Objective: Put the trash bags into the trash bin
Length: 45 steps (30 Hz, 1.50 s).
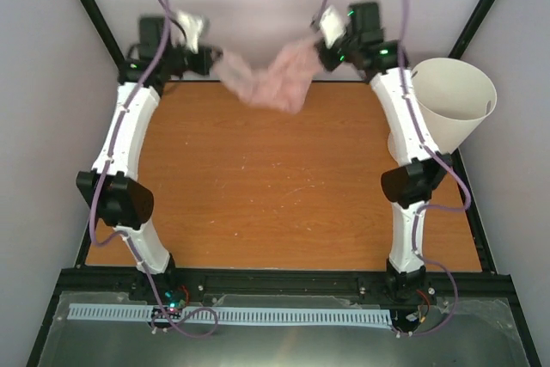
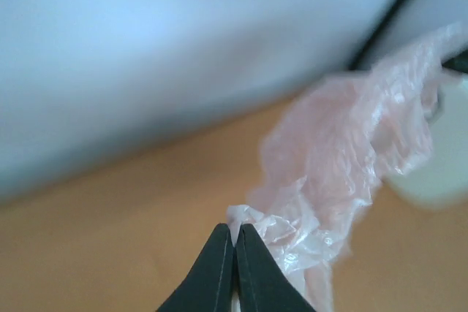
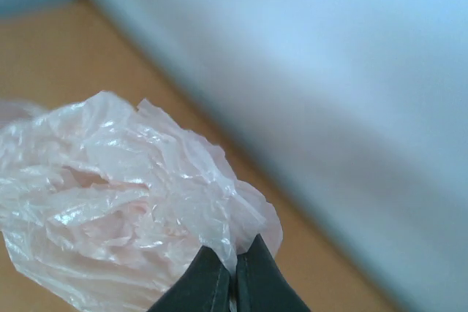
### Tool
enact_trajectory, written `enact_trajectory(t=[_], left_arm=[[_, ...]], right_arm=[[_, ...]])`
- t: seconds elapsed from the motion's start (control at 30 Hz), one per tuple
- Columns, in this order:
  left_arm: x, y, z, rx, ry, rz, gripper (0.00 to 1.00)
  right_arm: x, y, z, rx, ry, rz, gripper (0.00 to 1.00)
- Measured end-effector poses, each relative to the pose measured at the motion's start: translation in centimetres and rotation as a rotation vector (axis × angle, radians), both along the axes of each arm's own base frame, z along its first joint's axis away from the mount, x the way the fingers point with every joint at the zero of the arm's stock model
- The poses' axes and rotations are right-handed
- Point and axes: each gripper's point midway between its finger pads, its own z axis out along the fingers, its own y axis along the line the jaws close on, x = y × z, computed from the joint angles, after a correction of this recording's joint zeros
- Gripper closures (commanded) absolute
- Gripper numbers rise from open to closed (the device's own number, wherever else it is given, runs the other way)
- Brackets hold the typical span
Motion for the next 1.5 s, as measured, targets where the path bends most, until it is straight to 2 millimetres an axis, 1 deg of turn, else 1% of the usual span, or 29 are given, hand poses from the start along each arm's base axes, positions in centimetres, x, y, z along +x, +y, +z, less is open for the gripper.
enact_trajectory(t=[0.07, 0.1, 0.17, 0.2, 0.27, 0.33, 0.37, 0.43, 0.47, 0.5, 0.53, 0.6, 0.63, 0.67, 0.7, 0.8, 0.87, 0.93, 0.97, 1.03, 1.1, 1.13, 1.23, 1.27, 1.3, 1.33, 1.37, 1.43, 1.5], left_arm=[[2.5, 0.5, 10.4, -0.011, -0.312, 0.027, 0.99], [1.9, 0.9, 14.7, -0.018, -0.446, 0.037, 0.99], [-2.0, 1.7, 21.8, -0.026, -0.673, 0.052, 0.99], [-4.5, 1.9, 23.6, -0.024, -0.741, 0.049, 0.99], [-7.4, 1.9, 22.9, -0.004, -0.765, 0.037, 0.99], [-8.9, 1.7, 18.8, 0.033, -0.713, 0.016, 0.99], [-8.5, 1.6, 14.4, 0.061, -0.627, 0.000, 0.99], [-8.3, 1.5, 4.0, 0.109, -0.395, -0.036, 0.99], [-8.9, 1.5, -2.4, 0.133, -0.238, -0.059, 0.99], [-10.5, 1.7, -8.2, 0.154, -0.077, -0.080, 0.99], [-12.8, 1.9, -12.0, 0.167, 0.046, -0.103, 0.99], [-15.0, 1.7, -12.2, 0.173, 0.078, -0.138, 0.99], [-14.9, 1.3, -7.4, 0.163, -0.045, -0.151, 0.99], [-14.5, 1.1, -4.9, 0.158, -0.113, -0.152, 0.99], [-14.1, 0.9, -1.3, 0.151, -0.198, -0.150, 0.99], [-12.3, 0.6, 15.6, 0.108, -0.617, -0.107, 0.99], [-12.5, 0.8, 23.4, 0.067, -0.820, -0.066, 0.99], [-12.9, 1.0, 28.0, 0.030, -0.947, -0.034, 0.99], [-13.0, 1.1, 29.1, 0.018, -0.980, -0.024, 0.99], [-12.6, 1.1, 29.5, 0.006, -1.001, -0.013, 0.99], [-11.3, 0.6, 26.9, 0.019, -0.946, -0.031, 0.99], [-10.4, 0.3, 23.6, 0.042, -0.877, -0.051, 0.99], [-9.2, -1.2, 9.2, 0.122, -0.565, -0.156, 0.99], [-9.5, -1.5, 3.0, 0.151, -0.425, -0.193, 1.00], [-10.8, -1.6, -3.8, 0.177, -0.258, -0.228, 0.99], [-12.6, -1.4, -8.3, 0.194, -0.129, -0.251, 0.99], [-14.8, -1.1, -11.8, 0.208, -0.023, -0.271, 0.99], [-17.4, -0.7, -12.8, 0.217, 0.034, -0.290, 0.99], [-17.2, -1.0, -7.8, 0.205, -0.100, -0.284, 0.99]], right_arm=[[1.8, -1.2, 8.9, 0.057, -0.254, -0.051, 0.97], [1.3, -2.4, 13.6, 0.087, -0.381, -0.083, 0.97], [-1.6, -4.2, 19.2, 0.128, -0.528, -0.119, 0.97], [-3.4, -4.9, 20.6, 0.139, -0.572, -0.128, 0.97], [-6.6, -5.6, 19.7, 0.129, -0.589, -0.120, 0.97], [-8.0, -5.5, 15.5, 0.071, -0.523, -0.101, 0.97], [-7.8, -5.2, 11.8, 0.033, -0.447, -0.092, 0.97], [-7.4, -4.7, 1.9, -0.057, -0.223, -0.069, 0.97], [-8.2, -4.6, -5.2, -0.116, -0.048, -0.045, 0.97], [-9.6, -4.8, -10.2, -0.157, 0.087, -0.024, 0.97], [-12.6, -5.4, -16.0, -0.210, 0.276, 0.008, 0.97], [-17.1, -5.7, -18.6, -0.229, 0.446, 0.064, 0.97], [-17.6, -5.2, -16.9, -0.197, 0.425, 0.084, 0.97], [-17.3, -4.5, -14.2, -0.160, 0.364, 0.094, 0.97], [-16.4, -3.7, -10.1, -0.109, 0.259, 0.100, 0.97], [-12.7, -2.2, 9.9, 0.100, -0.260, 0.064, 0.97], [-12.4, -3.0, 20.9, 0.206, -0.535, 0.011, 0.97], [-13.3, -4.3, 29.8, 0.305, -0.767, -0.045, 0.97], [-13.7, -4.8, 32.3, 0.338, -0.841, -0.063, 0.97], [-14.1, -5.2, 33.6, 0.365, -0.888, -0.075, 0.97], [-12.9, -4.5, 30.4, 0.335, -0.828, -0.062, 0.97], [-11.8, -3.8, 26.7, 0.290, -0.752, -0.051, 0.97], [-8.8, -1.7, 10.3, 0.100, -0.391, 0.003, 0.97], [-8.7, -1.2, 3.0, 0.023, -0.219, 0.029, 0.97], [-9.4, -1.2, -4.6, -0.054, -0.029, 0.048, 0.97], [-11.2, -1.9, -11.2, -0.126, 0.157, 0.061, 0.97], [-13.4, -2.6, -15.6, -0.178, 0.301, 0.072, 0.97], [-17.6, -4.0, -19.2, -0.234, 0.491, 0.095, 0.97], [-18.0, -3.5, -15.5, -0.190, 0.441, 0.113, 0.97]])
